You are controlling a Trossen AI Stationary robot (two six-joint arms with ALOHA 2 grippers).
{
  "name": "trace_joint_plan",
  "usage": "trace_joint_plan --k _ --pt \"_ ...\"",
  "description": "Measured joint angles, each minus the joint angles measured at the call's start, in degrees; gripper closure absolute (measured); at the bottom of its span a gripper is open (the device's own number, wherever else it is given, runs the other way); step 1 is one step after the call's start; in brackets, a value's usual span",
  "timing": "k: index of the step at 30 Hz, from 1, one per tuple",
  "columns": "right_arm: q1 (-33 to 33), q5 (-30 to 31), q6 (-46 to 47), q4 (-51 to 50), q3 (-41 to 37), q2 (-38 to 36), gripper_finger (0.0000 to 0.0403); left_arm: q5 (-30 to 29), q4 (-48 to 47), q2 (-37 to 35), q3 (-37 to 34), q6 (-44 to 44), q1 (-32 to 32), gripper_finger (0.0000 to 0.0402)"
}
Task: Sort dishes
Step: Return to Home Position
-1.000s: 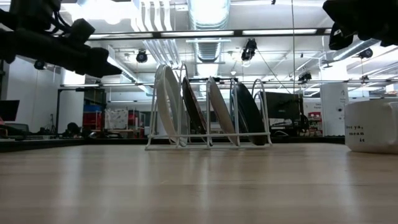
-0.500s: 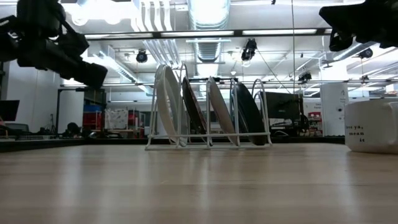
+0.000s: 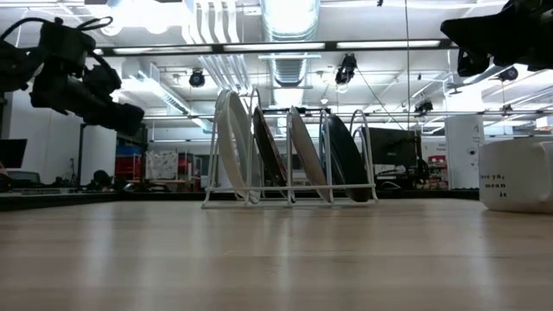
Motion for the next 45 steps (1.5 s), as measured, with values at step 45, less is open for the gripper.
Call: trace_joint_plan --k 45 --pt "-0.17 -0.52 3.62 -3.75 0.02 -1.69 0.0403 -0.78 -0.17 2.29 0.0 -8.81 0.52 0.0401"
